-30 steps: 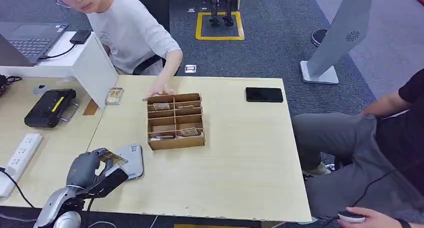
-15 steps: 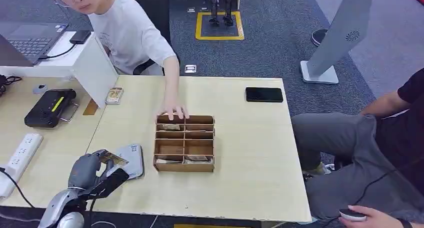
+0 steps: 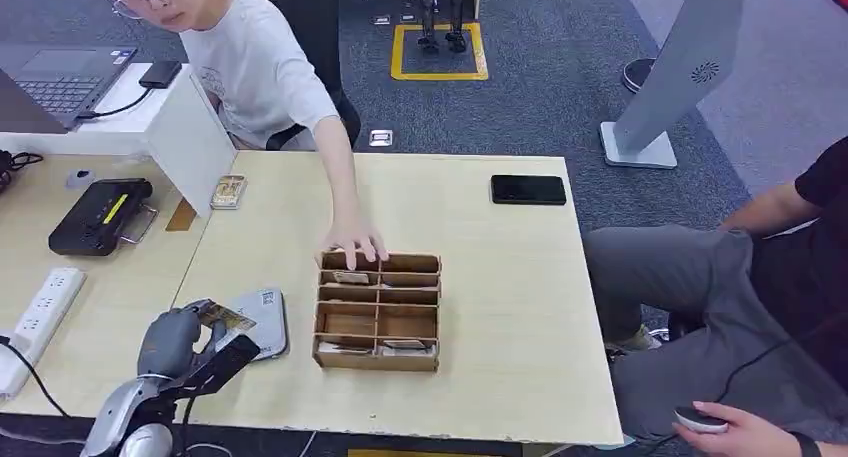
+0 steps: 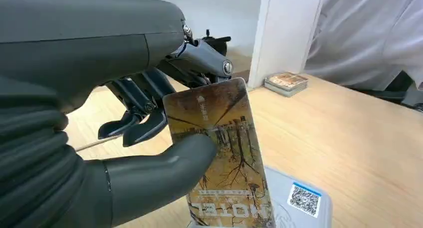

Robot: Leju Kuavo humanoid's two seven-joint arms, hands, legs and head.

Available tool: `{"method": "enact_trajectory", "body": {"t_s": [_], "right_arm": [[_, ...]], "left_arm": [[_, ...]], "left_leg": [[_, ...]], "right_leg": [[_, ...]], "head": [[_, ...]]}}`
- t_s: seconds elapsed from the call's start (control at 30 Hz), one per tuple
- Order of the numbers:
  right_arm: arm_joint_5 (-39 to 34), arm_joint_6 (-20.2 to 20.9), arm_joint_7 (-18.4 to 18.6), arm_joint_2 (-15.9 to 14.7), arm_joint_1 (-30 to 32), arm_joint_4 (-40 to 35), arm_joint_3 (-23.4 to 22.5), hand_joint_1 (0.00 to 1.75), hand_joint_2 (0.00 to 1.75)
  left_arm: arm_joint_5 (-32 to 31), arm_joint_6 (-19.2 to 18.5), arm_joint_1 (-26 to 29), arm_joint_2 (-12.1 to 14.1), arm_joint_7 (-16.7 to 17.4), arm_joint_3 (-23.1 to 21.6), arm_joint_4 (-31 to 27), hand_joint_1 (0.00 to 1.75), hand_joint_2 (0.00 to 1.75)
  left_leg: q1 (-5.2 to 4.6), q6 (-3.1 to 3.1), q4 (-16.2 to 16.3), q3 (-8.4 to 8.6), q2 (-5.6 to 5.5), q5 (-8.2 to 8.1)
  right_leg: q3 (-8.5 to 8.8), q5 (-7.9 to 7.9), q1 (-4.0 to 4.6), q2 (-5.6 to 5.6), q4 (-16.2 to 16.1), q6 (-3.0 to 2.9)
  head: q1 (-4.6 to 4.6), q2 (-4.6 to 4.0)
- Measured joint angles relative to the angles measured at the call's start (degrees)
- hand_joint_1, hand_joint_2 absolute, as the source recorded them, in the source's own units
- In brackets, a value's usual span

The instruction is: Pass the card to the sensor for recognition and then transmit it.

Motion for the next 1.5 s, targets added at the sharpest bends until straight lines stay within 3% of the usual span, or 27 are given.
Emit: {"method": "enact_trajectory", "body": {"t_s": [0.37, 0.6, 0.83, 1.5], "right_arm": [[0.00, 0.02, 0.00, 0.00, 0.00, 0.00, 0.00, 0.00, 1.75], [0.00, 1.01, 0.02, 0.00, 0.01, -0.28, 0.00, 0.00, 1.75], [0.00, 1.09, 0.02, 0.00, 0.02, -0.52, 0.02, 0.00, 1.75], [0.00, 1.79, 0.57, 0.09, 0.02, -1.29, 1.22, 0.00, 1.75]], "left_arm": [[0.11, 0.31, -0.08, -0.20, -0.13, 0.02, 1.25, 1.75, 1.75], [6.21, -2.03, -0.07, -0.81, -2.23, 0.02, 1.22, 1.75, 1.75], [7.48, -3.39, -0.04, -1.36, -2.40, 0.00, 1.25, 1.75, 1.75], [4.46, -3.76, 0.21, -3.58, -1.09, -0.79, 4.85, 1.75, 1.75]], "left_leg": [[0.00, -0.01, 0.00, 0.00, -0.01, 0.01], [-0.01, 0.02, 0.00, 0.00, -0.01, 0.04], [0.00, 0.02, 0.00, 0.00, -0.01, 0.04], [0.00, 0.02, 0.00, 0.01, -0.01, 0.04]], "right_leg": [[0.01, 0.00, 0.00, -0.02, 0.00, 0.00], [0.02, 0.01, 0.00, -0.01, 0.00, 0.00], [0.01, 0.01, 0.00, -0.01, 0.00, 0.00], [0.02, 0.01, 0.00, -0.01, 0.00, 0.00]], "head": [[0.00, 0.00], [-0.02, 0.00], [-0.02, 0.00], [-0.02, 0.00]]}}
